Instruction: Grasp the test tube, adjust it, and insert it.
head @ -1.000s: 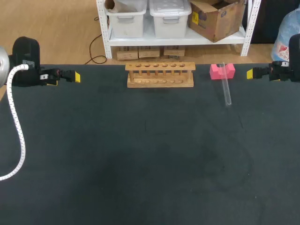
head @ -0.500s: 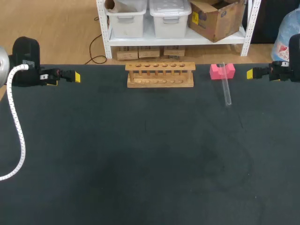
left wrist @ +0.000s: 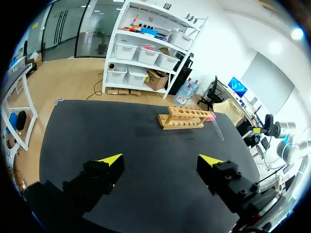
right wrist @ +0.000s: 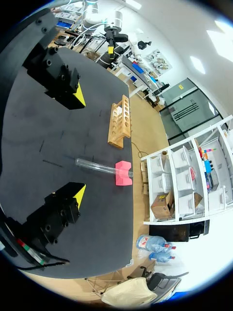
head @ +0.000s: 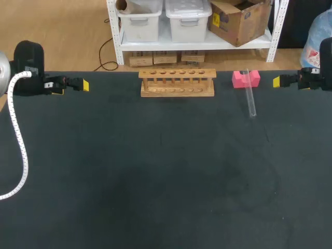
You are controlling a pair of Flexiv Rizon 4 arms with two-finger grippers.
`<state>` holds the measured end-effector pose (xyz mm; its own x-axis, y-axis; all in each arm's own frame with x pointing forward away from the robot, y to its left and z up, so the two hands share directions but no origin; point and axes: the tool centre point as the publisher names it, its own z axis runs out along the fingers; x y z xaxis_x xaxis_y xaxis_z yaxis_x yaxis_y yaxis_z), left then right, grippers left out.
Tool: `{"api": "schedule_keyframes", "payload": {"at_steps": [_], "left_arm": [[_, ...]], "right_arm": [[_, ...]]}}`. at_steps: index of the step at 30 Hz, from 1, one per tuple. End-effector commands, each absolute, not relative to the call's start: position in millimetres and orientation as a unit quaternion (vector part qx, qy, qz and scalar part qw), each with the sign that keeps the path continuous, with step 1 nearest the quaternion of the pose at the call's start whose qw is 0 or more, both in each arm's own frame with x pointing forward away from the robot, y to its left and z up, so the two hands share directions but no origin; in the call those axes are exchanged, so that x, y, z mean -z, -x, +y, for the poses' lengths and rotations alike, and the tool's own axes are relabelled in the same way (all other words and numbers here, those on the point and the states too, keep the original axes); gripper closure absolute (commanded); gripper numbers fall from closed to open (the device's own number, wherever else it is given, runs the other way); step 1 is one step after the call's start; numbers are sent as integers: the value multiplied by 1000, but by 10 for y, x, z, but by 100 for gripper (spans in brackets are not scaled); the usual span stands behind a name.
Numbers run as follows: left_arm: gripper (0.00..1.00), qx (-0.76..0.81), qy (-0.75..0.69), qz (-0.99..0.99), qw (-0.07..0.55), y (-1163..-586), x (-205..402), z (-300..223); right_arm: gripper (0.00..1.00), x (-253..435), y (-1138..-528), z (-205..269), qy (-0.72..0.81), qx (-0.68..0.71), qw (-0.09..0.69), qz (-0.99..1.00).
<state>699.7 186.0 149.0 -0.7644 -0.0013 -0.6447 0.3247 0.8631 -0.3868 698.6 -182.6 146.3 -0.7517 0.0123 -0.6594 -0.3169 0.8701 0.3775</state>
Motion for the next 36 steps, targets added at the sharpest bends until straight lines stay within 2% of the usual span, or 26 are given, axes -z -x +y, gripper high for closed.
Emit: {"api": "schedule_keyframes", "payload": {"at_steps": [1, 26, 36], "left_arm": [[0, 242, -88, 909, 329, -7000, -1504, 1845], [0, 237, -98, 908, 332, -7019, -1514, 1850], [0, 253, -154, 884, 361, -6992, -1545, 1846]], "right_arm": [[0, -1474, -6974, -1824, 83, -238, 342, 905], [0, -1474, -6974, -1824, 83, -238, 342, 905], [0, -1474, -6974, -1824, 83, -238, 342, 905]]}}
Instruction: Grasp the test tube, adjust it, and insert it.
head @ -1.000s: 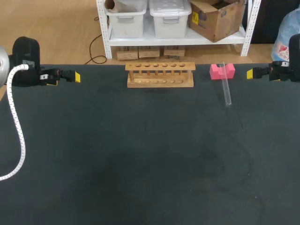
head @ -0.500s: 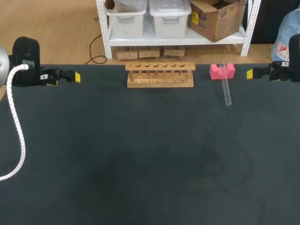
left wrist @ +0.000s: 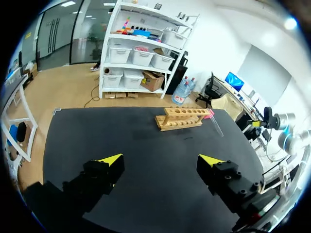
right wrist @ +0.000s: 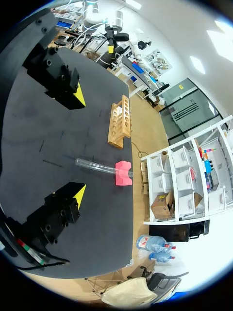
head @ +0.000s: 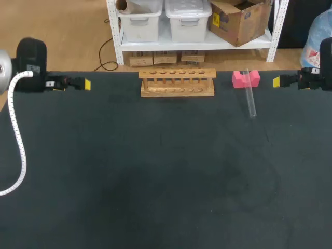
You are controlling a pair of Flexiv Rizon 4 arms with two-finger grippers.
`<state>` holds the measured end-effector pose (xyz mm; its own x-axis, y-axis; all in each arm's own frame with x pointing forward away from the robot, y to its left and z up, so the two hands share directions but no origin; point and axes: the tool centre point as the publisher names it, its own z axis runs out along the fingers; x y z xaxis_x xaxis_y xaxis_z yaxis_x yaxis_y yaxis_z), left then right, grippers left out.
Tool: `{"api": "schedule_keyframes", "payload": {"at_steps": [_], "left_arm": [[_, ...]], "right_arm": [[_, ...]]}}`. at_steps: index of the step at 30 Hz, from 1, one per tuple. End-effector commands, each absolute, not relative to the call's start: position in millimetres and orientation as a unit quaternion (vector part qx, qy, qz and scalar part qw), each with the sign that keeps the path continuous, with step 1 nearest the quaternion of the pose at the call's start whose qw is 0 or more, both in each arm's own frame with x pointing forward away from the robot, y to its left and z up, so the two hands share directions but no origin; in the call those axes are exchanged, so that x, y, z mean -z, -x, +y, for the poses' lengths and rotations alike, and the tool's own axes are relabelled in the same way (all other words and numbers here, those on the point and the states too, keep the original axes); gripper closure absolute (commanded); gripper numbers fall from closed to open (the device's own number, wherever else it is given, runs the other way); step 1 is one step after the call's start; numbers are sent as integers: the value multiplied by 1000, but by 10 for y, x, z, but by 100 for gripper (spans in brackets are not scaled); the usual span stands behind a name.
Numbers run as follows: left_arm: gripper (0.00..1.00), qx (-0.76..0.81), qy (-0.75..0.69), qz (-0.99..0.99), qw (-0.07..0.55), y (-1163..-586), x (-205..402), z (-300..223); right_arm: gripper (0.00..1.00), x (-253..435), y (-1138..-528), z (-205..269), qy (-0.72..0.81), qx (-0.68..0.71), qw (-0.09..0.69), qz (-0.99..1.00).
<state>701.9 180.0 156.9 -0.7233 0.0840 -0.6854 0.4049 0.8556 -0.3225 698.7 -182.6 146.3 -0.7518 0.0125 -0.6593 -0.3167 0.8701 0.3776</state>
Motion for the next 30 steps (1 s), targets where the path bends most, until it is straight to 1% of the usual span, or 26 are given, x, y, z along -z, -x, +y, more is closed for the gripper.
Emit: {"api": "schedule_keyframes", "payload": {"at_steps": [1, 8, 16, 25, 30], "left_arm": [[0, 256, -161, 881, 364, -6993, -1549, 1847], [0, 252, -264, 848, 385, -7068, -1590, 1882], [0, 253, -361, 806, 395, -7306, -1641, 2004], [0, 259, -456, 756, 393, -7744, -1615, 2052], [0, 287, -481, 728, 394, -8038, -1550, 2094]], "right_arm": [[0, -1474, -6974, -1824, 83, -238, 342, 905], [0, -1474, -6974, -1824, 83, -238, 342, 905], [0, -1474, -6974, -1824, 83, -238, 342, 905], [0, -1474, -6974, -1824, 83, -238, 342, 905], [0, -1474, -6974, -1824, 83, -238, 342, 905]]}}
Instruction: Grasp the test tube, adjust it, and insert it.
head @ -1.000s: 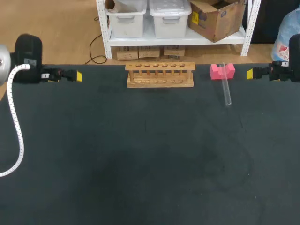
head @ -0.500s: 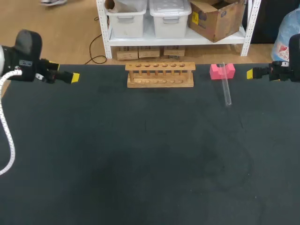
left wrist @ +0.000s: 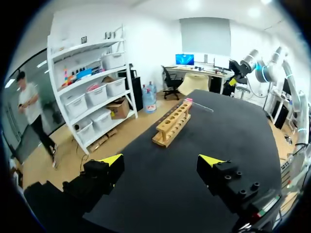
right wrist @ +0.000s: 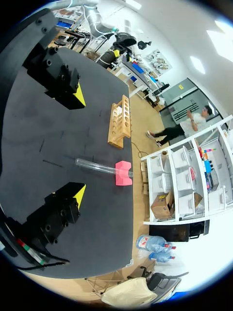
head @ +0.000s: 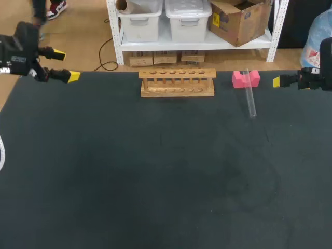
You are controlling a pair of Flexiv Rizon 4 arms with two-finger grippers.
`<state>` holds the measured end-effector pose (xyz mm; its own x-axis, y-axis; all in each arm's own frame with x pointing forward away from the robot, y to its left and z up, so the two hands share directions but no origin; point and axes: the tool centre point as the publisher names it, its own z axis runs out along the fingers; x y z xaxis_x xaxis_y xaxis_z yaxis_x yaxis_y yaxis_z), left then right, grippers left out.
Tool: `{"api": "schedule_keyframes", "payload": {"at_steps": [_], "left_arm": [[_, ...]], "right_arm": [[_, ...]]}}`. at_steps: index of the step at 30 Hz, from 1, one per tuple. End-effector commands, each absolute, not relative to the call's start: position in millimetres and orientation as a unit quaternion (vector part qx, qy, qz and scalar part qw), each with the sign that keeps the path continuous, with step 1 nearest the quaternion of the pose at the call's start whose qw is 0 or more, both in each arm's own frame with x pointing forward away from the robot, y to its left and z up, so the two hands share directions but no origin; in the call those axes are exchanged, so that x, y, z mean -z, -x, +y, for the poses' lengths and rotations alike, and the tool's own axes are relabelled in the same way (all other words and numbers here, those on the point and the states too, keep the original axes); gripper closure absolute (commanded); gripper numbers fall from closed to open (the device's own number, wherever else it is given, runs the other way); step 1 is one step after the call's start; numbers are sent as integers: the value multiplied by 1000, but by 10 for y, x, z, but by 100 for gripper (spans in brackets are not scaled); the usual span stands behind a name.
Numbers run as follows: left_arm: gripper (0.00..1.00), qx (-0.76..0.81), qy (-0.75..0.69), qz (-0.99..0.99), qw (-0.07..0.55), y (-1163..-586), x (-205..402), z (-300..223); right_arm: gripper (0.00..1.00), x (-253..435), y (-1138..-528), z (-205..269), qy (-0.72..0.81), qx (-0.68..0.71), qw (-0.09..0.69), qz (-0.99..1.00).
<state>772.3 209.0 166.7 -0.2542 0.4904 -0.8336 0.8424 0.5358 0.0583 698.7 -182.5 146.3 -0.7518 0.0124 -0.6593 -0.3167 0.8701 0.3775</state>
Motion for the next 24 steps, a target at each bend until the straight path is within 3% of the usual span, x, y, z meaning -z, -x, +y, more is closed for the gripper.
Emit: {"api": "schedule_keyframes", "payload": {"at_steps": [1, 24], "left_arm": [[0, 292, -486, 724, 393, -8095, -1534, 2103], [0, 375, -562, 630, 385, -8667, -1275, 1798]], "right_arm": [[0, -1474, -6974, -1824, 83, -238, 342, 905], [0, -1474, -6974, -1824, 83, -238, 342, 905]]}}
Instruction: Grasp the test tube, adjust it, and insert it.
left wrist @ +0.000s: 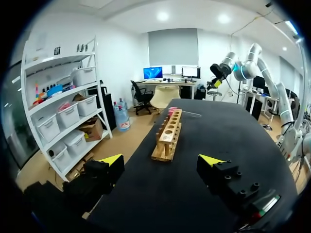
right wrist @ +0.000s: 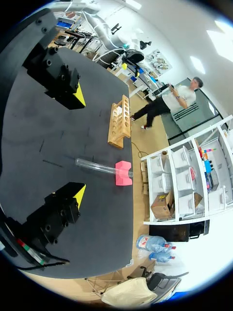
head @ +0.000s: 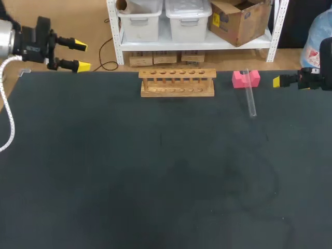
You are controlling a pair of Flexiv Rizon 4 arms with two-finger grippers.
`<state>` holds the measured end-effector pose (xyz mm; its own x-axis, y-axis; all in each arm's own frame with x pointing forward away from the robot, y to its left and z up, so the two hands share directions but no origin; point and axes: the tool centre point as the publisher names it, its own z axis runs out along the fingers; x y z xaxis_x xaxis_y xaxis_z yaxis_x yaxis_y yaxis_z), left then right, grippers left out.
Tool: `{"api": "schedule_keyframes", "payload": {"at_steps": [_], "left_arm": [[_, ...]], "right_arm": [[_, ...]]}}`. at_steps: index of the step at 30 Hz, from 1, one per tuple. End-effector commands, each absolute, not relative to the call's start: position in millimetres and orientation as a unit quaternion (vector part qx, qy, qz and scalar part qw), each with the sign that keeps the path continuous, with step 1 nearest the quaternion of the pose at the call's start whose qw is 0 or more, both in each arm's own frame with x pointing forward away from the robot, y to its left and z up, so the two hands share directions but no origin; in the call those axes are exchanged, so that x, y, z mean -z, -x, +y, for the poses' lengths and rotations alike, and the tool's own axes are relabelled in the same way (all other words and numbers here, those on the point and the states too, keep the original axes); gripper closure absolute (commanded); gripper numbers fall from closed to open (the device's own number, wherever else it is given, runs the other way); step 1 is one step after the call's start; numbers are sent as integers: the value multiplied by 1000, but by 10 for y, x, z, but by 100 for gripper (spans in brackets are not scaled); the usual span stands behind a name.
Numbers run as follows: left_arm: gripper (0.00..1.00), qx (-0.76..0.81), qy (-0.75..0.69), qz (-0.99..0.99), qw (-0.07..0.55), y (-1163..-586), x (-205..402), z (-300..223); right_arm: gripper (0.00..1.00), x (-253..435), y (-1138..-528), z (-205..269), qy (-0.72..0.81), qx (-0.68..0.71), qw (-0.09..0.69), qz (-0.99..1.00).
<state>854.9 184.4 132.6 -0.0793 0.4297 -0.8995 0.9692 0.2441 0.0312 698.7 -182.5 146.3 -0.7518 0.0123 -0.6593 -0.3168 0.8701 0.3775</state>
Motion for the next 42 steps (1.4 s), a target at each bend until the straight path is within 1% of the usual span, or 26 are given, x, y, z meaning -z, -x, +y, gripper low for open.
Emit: {"api": "schedule_keyframes", "payload": {"at_steps": [1, 13, 27, 42], "left_arm": [[0, 376, -563, 627, 385, -8673, -1268, 1778], [0, 388, -569, 616, 382, -8692, -1249, 1624], [0, 388, -569, 616, 382, -8692, -1249, 1624], [0, 388, -569, 616, 382, -8692, -1249, 1624]], "right_arm": [[0, -1474, -6974, -1824, 83, -238, 342, 905], [0, -1474, -6974, -1824, 83, -238, 342, 905], [0, -1474, -6974, -1824, 83, -238, 342, 905], [0, -1640, -7209, -1494, 73, -105, 376, 918]]}}
